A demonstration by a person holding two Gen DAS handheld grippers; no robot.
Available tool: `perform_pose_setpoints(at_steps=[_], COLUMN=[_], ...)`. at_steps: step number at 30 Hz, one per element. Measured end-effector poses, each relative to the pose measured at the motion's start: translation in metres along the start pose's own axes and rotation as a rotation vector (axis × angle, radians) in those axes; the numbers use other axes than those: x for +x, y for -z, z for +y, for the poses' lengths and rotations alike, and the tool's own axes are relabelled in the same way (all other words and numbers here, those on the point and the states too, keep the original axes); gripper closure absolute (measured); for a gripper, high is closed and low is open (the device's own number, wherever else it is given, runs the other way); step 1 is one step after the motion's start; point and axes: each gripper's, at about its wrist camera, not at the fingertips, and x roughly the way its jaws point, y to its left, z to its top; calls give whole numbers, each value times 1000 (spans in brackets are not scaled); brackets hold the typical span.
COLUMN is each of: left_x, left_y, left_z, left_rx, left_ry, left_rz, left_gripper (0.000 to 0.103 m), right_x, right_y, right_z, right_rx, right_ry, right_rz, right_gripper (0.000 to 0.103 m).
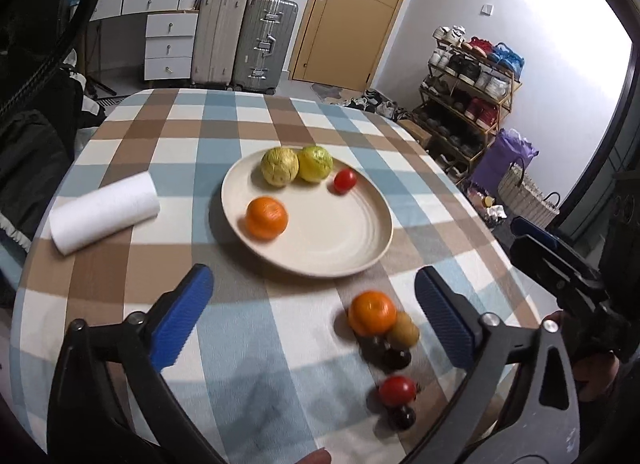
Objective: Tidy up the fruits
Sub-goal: 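Withdraw both tools and move the left tool toward the remaining fruits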
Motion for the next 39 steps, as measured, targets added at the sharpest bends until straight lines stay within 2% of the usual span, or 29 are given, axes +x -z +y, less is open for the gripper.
perform_pose_setpoints(at_steps=[8, 18, 23, 30, 35, 39], left_x=[-6, -3, 0, 6, 9, 12], left_y=[34, 81, 95, 104, 106, 106], left_z=[-10, -32, -50, -56, -58, -61], left_rx=[21, 84, 127, 125, 141, 148], left_ry=[16, 96, 87, 92, 101, 116], left_rz=[58, 165, 182, 219, 237, 249], left_gripper=[1, 1, 1, 2, 12, 24], right_x=[-14, -24, -30, -34, -35, -35], right_y=[31, 65, 73, 82, 85, 87], right_z=[-1, -7, -7, -6, -9, -12], right_rx=[40, 98, 106, 108, 119, 120], right_ry=[19, 59, 57, 68, 68, 71], right_rz=[24, 64, 65, 71, 69, 69], right_gripper=[0, 0, 0, 0, 0, 0])
